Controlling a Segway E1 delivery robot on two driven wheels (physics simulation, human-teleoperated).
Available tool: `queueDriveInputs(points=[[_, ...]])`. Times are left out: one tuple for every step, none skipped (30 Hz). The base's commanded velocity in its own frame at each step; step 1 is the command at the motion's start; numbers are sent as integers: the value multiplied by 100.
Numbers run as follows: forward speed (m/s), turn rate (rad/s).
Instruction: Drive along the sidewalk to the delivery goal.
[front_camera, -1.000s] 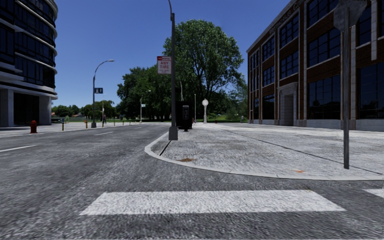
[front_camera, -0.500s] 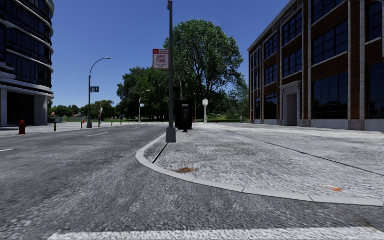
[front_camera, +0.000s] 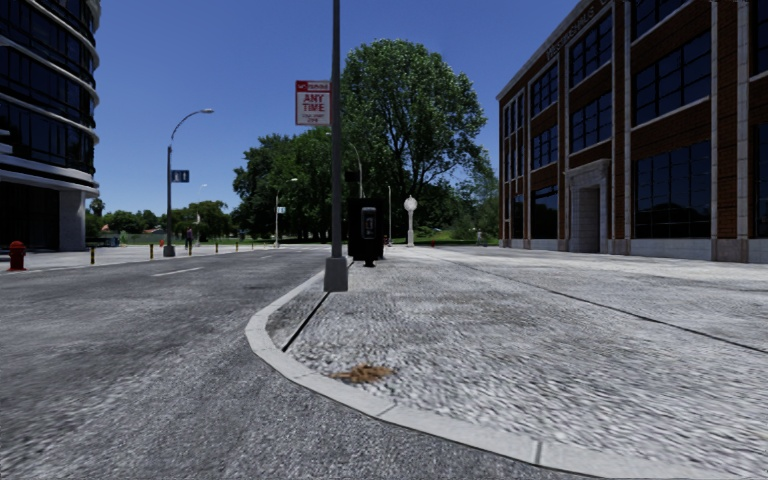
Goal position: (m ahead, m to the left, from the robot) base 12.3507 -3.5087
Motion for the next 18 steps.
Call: queueDriveInputs(points=[[147,-18],[147,-18],[147,-18],[147,-18],[147,-18],[147,-18],[147,-18],[147,-18],[146,-18],[144,-18],[142,-18],[142,-18],[142,-18],[141,-18],[141,-18],[140,-18],[138,-19],[136,-22]])
